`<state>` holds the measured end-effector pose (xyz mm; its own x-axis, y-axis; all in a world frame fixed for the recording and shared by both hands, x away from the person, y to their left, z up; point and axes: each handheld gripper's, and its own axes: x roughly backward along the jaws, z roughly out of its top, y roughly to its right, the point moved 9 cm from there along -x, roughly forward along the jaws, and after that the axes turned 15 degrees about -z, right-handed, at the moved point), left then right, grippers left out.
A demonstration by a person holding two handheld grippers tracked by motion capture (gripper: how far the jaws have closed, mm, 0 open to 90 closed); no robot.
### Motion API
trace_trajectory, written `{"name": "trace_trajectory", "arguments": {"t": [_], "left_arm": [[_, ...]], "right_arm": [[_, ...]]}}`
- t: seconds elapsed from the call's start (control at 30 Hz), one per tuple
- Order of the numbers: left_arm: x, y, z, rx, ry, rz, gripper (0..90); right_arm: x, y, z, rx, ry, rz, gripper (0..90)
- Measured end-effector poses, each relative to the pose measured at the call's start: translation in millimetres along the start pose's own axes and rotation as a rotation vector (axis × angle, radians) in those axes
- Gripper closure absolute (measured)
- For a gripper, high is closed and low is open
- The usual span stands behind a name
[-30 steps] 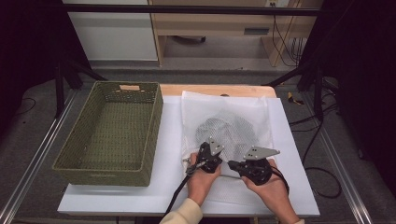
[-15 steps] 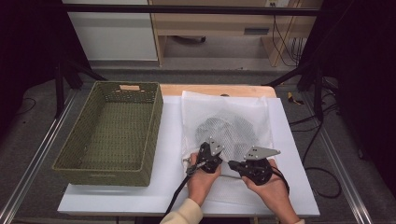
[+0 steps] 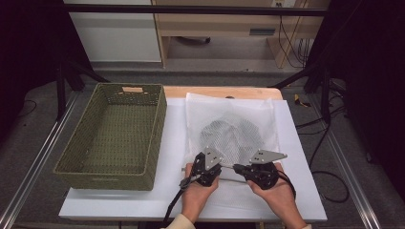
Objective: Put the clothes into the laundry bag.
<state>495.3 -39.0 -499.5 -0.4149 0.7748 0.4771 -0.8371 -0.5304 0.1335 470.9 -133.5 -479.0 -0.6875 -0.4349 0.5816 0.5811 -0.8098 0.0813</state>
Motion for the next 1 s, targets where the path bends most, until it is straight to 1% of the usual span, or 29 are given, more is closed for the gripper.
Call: {"name": "trace_trajectory", "arguments": {"t": [0.1,0.13,0.23,0.33,0.43,0.6,0.8,0.9,1.0], "left_arm": [[8.6,5.6,-0.8,-0.010,-0.004,-0.014,90.0],[11.7,8.1,-1.2,-0.019,-0.005,-0.016,90.0],[16.7,14.4,-3.1,-0.018,-0.006,-0.032,90.0],[20.7,19.5,-5.4,-0.031,-0.018,-0.037,90.0],[23.4,18.0,-5.3,-0.033,-0.018,-0.030,90.0],[26.7,13.6,-5.6,-0.016,-0.004,-0.024,90.0],[29.0,15.5,-6.4,-0.023,-0.004,-0.028,90.0],[31.8,19.1,-7.1,-0.033,-0.004,-0.032,90.0],[33.3,20.4,-7.6,-0.034,-0.002,-0.032,90.0]], "right_arm": [[0.9,-0.7,0.9,0.002,0.005,0.002,89.1],[0.8,-0.7,1.1,0.003,0.006,0.003,89.1],[0.2,-1.9,1.1,0.004,0.007,0.006,89.1],[0.4,-3.8,1.7,0.011,0.009,0.009,89.1],[-0.1,-3.7,1.4,0.009,0.006,0.007,89.1],[0.0,-3.0,1.2,0.009,0.007,0.006,89.1],[-0.6,-2.9,0.4,0.013,0.003,0.005,89.1],[0.2,-3.0,1.3,0.008,0.008,0.006,89.1],[0.0,-3.9,1.1,0.010,0.006,0.010,89.1]]}}
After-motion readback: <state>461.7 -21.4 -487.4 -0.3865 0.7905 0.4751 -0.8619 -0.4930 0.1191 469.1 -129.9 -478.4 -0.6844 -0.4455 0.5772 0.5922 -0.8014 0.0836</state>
